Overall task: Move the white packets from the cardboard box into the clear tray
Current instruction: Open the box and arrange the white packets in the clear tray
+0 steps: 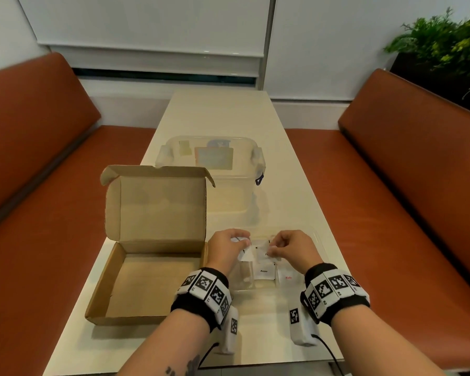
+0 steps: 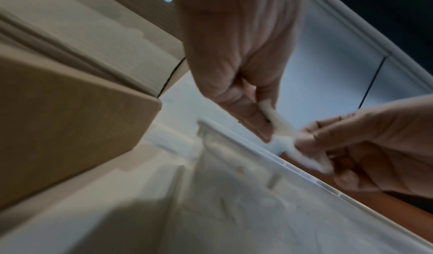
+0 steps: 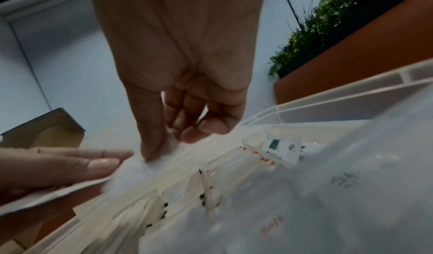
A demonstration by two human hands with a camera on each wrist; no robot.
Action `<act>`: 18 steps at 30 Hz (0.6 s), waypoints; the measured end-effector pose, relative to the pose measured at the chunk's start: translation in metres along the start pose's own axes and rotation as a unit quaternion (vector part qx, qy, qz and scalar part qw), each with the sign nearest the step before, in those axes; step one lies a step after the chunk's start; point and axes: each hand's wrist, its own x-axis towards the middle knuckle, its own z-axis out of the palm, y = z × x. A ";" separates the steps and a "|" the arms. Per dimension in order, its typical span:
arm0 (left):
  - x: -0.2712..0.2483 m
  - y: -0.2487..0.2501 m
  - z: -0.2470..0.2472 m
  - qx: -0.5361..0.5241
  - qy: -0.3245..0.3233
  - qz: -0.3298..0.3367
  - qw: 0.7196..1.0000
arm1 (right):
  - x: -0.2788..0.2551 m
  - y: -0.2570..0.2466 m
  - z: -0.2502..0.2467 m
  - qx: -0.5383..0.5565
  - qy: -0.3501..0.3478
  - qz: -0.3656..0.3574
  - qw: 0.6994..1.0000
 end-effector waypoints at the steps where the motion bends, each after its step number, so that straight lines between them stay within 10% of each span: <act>1: 0.001 0.000 -0.001 -0.001 0.015 -0.004 1.000 | -0.001 0.003 0.003 -0.009 -0.006 0.010 1.000; 18: 0.001 -0.003 0.000 -0.006 0.010 0.001 1.000 | -0.008 0.022 0.040 -0.252 0.008 -0.043 0.967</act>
